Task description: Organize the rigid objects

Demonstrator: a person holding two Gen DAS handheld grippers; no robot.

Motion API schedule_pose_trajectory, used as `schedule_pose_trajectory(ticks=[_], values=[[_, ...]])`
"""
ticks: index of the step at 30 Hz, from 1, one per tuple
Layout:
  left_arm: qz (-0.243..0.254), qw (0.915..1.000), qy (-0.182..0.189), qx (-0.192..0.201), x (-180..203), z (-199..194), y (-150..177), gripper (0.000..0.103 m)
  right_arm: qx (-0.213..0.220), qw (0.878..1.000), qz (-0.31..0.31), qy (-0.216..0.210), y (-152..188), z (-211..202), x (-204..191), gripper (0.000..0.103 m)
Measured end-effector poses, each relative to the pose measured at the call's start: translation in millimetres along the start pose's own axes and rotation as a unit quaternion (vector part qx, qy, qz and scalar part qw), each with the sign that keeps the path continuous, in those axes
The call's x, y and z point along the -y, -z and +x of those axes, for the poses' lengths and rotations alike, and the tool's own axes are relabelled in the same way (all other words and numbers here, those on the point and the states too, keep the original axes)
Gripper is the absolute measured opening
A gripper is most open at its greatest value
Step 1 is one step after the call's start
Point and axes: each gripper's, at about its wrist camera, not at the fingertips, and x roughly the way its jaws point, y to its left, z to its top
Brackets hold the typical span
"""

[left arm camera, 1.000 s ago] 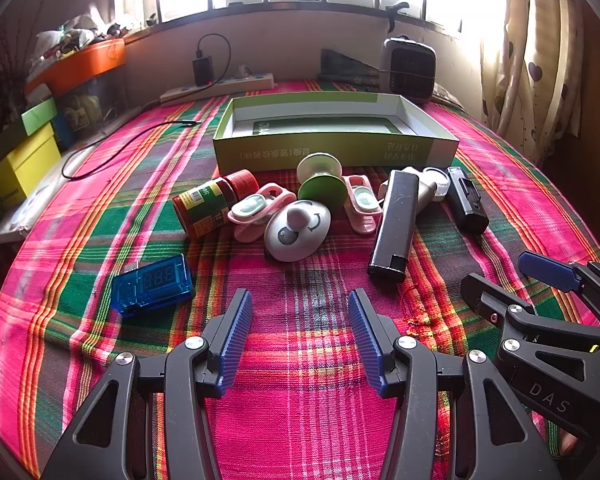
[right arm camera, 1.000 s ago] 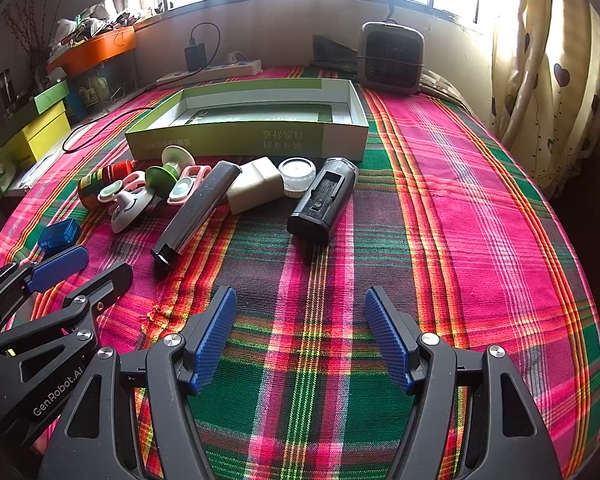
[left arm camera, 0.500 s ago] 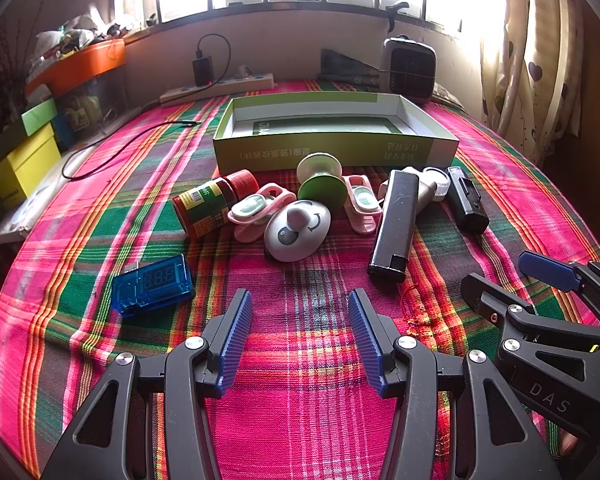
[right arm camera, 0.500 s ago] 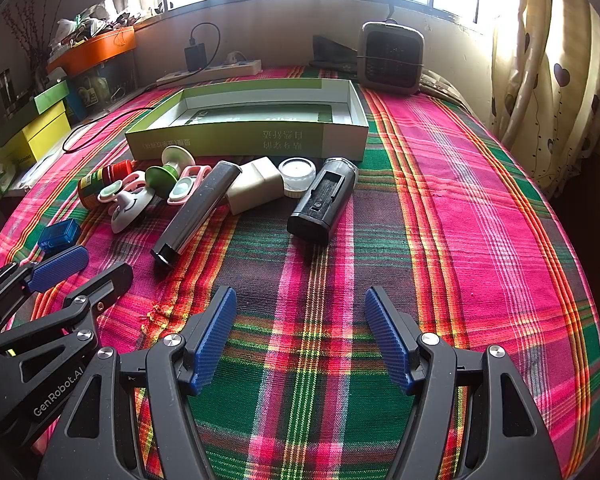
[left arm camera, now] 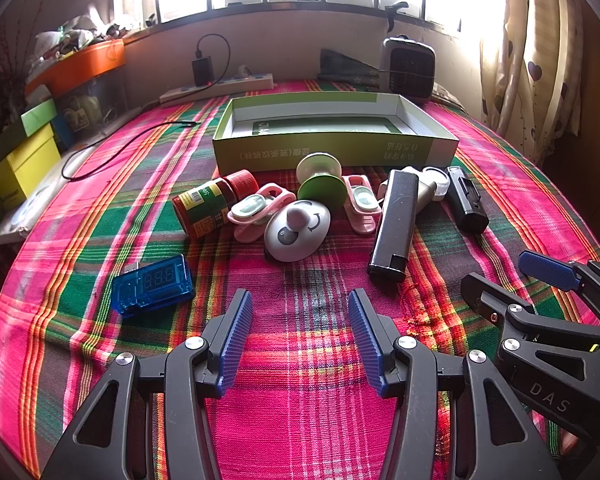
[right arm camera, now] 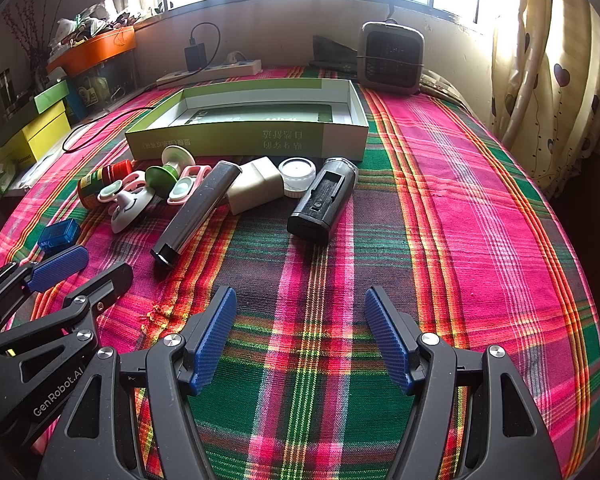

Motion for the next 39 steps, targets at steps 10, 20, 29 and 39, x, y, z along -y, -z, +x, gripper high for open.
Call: schedule_pose_trajectory(ticks=[10, 20, 29, 39], values=[[0.000, 1.0000, 0.000, 0.000, 0.0, -0.1, -0.1, 0.049, 0.000, 1.000, 0.000, 0.000, 0.0, 0.0, -0.1, 0.067], [0.000, 1.0000, 0.000, 0.000, 0.0, 0.1, 0.1, 0.049, 0.000, 1.000, 0.000, 0.000, 0.0, 0.0, 0.1, 0.067], [0.007, 1.0000, 0.005, -0.004, -0.1, 1.5, 0.5, 0.049, 0.000, 1.000, 0.001, -0.001, -0.5, -0.3, 0.2, 0.067], [0.011, 0.9992, 0.032, -0.022, -17.6, 1.4, -4.8, 0.049, -0.003, 1.000, 0.016, -0.017, -8.6, 1.6, 11.4, 0.067]])
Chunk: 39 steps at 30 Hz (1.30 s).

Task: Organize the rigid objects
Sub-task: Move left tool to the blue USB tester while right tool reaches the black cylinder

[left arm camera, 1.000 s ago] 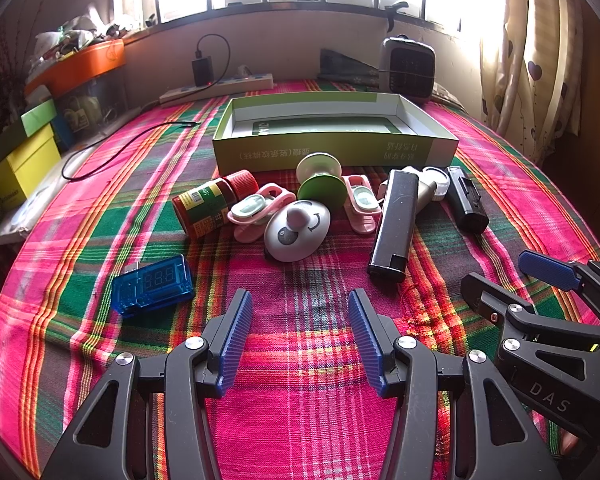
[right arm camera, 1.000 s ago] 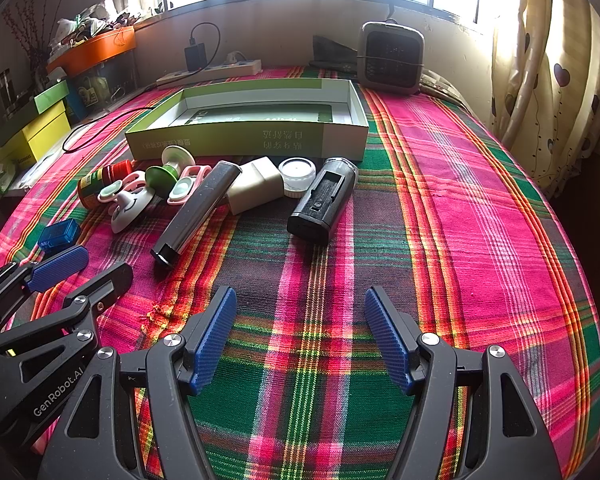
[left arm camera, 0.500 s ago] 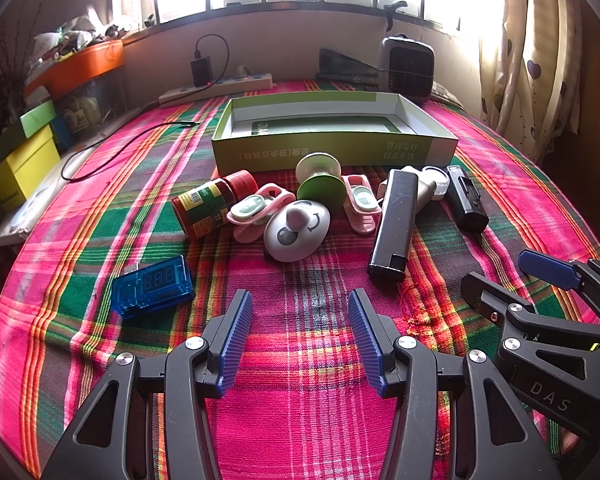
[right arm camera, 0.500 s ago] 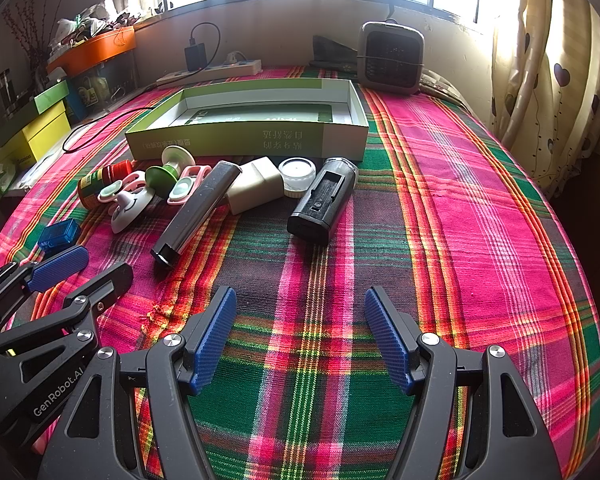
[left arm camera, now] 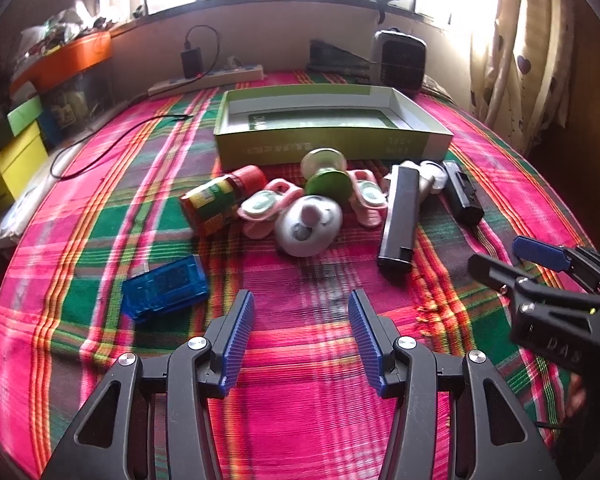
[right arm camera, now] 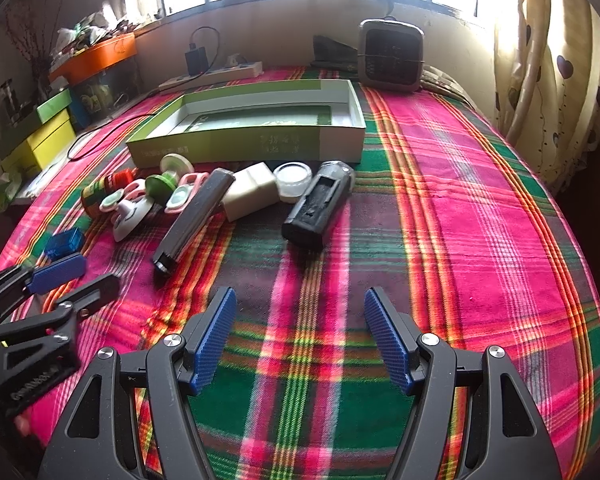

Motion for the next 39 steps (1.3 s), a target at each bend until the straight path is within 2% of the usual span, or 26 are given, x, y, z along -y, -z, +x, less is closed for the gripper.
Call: schedule_pose_trajectory(ticks=[7, 11, 14, 20, 24, 30, 39], values=[[-0.030, 0.9995, 0.010, 0.010, -29.1, -17.0, -4.6, 0.049, 0.001, 1.000, 0.010, -0.003, -15.1, 3.7, 7.4, 0.067], [-0.050, 0.9986, -0.003, 0.015, -57.6, -21.7, -10.9, 0.049, -0.015, 0.999, 0.028, -0.013, -23.8, 12.7, 13.8, 0.067], [-0.063, 0.9979, 0.011, 0.015, -75.0, -22.0, -13.4, 0.049, -0.016, 1.000, 0.021, -0.006, -29.4, 16.1, 12.9, 0.067], [-0.057, 0.9983, 0.011, -0.005, -89.2, -11.7, -14.8, 0.049, -0.021, 1.000, 0.023, 0.002, -39.1, 23.8, 16.7, 0.067], [-0.060, 0.9980, 0.015, -0.011, -92.8, -6.4, -13.1, 0.049, -0.029, 0.999, 0.023, 0.009, -45.1, 31.9, 18.2, 0.067], [-0.063, 0.9970, 0.040, -0.022, -88.8, -0.9, -9.3, 0.049, -0.037, 0.999, 0.021, 0.019, -53.1, 40.1, 21.5, 0.067], [-0.043, 0.9962, 0.069, -0.031, -64.2, -5.4, -0.8, 0.049, -0.037, 0.998, 0.017, 0.036, -55.1, 42.2, 29.2, 0.067]])
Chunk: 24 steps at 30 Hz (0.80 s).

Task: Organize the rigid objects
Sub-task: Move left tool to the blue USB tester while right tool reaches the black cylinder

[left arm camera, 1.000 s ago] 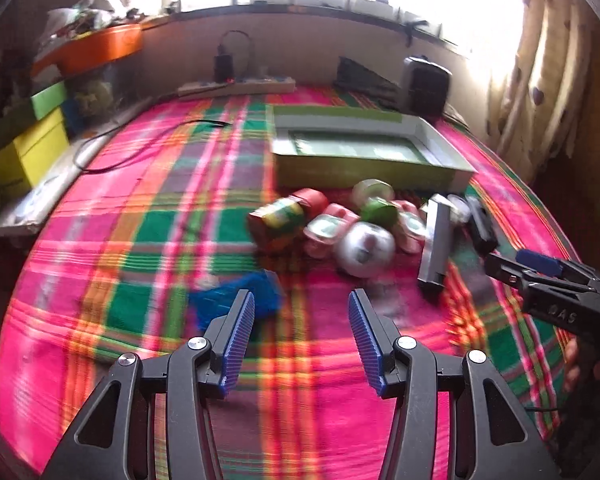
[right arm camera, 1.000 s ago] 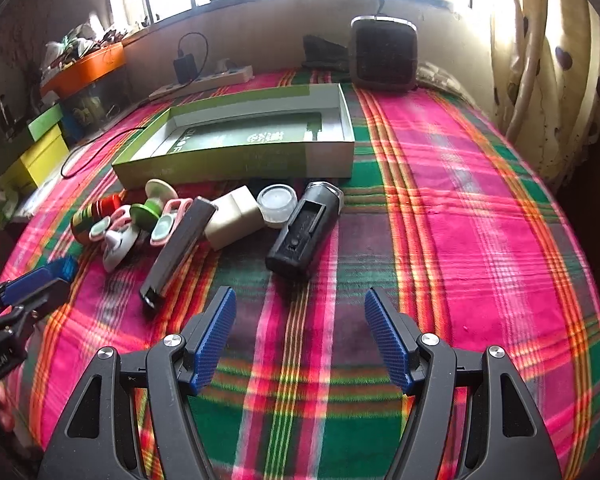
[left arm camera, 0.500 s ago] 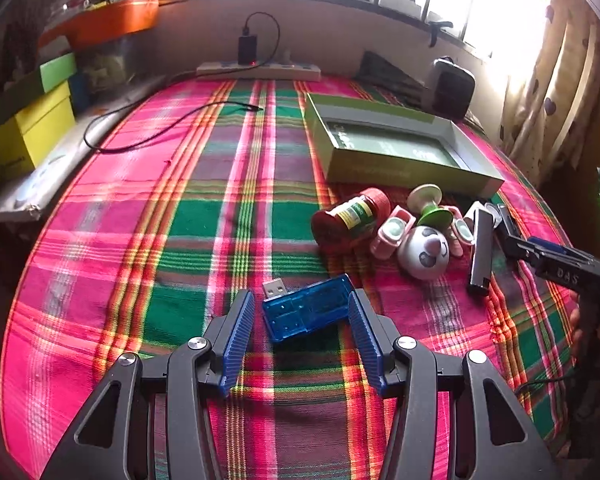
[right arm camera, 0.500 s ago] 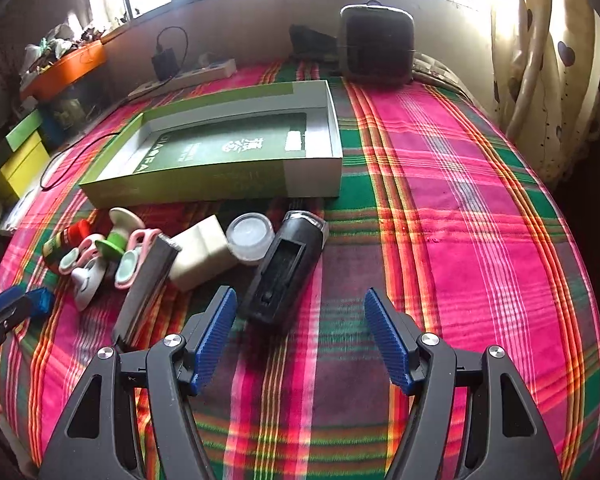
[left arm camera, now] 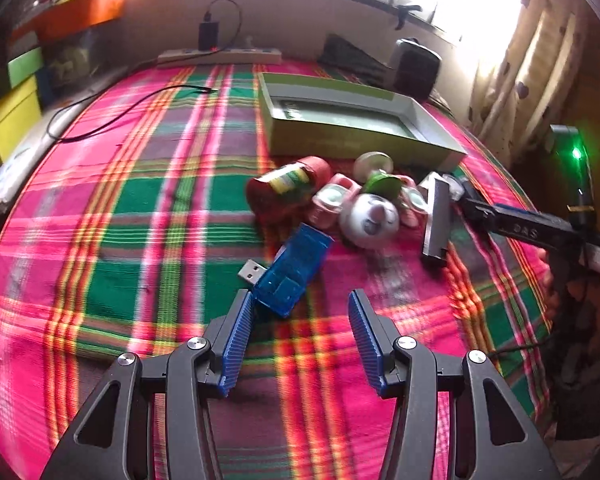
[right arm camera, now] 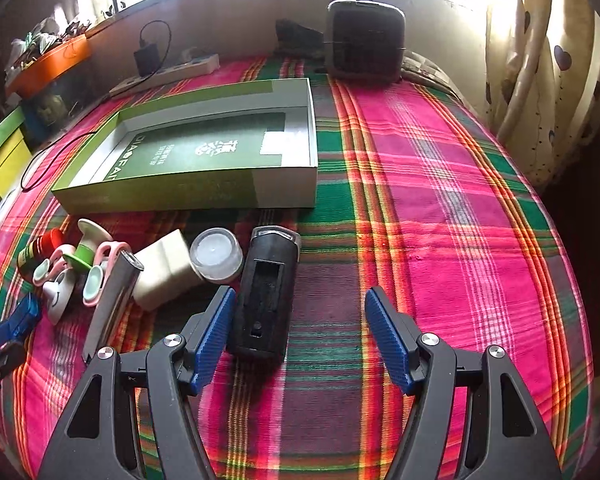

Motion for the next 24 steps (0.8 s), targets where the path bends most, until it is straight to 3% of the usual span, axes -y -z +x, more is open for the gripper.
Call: schedule_pose_trajectory(ticks=[4, 7, 17, 24], values=[[0.012, 0.9998, 0.016, -0.005, 11.7, 0.1, 2.6, 0.049, 0.003, 1.000, 0.002, 0.003, -1.1, 0.1, 3.3, 0.067], [0.023, 0.9996, 0.017, -0.006, 18.6, -0.7, 3.9, 0.049, 0.006, 1.000, 0.002, 0.002, -1.8, -0.6, 5.1, 0.054], [0.024, 0.9993, -0.026, 0.011, 11.3, -5.4, -11.5, 0.049, 0.009, 1.000, -0.004, -0.004, -2.7, 0.6, 5.3, 0.040], [0.024, 0.9991, -0.033, 0.012, 8.5, 1.4, -20.0, 0.049, 0.011, 1.000, -0.003, -0.009, -2.8, 0.9, 6.0, 0.029]])
